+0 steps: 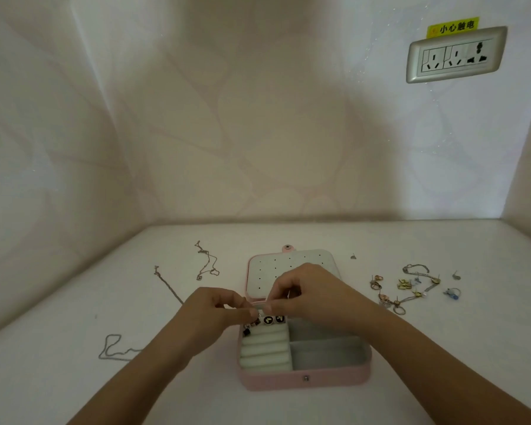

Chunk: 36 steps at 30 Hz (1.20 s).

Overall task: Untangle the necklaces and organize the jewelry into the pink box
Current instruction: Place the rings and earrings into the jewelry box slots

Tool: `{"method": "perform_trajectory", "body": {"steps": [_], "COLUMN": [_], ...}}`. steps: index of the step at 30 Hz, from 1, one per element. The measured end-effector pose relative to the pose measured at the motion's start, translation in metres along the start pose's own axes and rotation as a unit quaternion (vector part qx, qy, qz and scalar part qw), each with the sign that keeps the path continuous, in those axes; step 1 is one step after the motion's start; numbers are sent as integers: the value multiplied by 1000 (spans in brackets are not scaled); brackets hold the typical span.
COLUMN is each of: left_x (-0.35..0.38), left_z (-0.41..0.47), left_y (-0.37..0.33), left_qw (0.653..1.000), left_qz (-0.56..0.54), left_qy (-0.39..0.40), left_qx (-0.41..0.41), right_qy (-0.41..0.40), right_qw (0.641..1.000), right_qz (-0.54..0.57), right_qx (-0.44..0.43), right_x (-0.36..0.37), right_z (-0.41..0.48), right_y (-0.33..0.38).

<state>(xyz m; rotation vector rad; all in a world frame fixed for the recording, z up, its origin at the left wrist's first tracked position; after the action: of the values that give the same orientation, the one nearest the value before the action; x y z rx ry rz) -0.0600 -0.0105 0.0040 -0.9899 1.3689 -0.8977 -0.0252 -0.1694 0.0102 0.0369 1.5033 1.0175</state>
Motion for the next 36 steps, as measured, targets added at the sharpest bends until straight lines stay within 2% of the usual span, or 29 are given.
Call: {"method": "perform_trajectory", "body": {"steps": [5,15,17,20,30,36], "left_x": [13,12,13,14,17,16], "left_z": [-4,-3,-1,0,7,16], "left_y": [9,8,9,11,21,30], "left_qw": [999,995,993,992,990,997], "left_qz": [-22,70,91,101,89,29], "left_qy": [-17,-63,-55,-58,-71,-46], "left_qx": [-14,37,42,48,80,46], "right_qy": [-68,-91,-129,-166,-120,-110], "right_qw": [997,995,988,960,958,956], "right_qz": [-10,-33,-82,-217,-251,-262], "right_qx": [18,33,37,55,73,75], "right_x": [-12,-15,-19,-25,-17,-16], "right_z": [2,10,10,9,10,10], "right_y": [-11,-31,-34,-38,-46,-48]}}
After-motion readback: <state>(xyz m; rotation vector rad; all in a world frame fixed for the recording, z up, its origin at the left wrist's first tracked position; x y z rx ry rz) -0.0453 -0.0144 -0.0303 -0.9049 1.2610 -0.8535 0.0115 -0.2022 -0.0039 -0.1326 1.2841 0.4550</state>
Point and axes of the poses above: each hand's wrist, its own z-axis towards the middle knuckle, its own x-axis out of the palm, y = z × x, the point moved 5 cm from there along z, towards the middle knuckle, and after that the axes turned 13 degrees about -z, right-handed, at the moved point
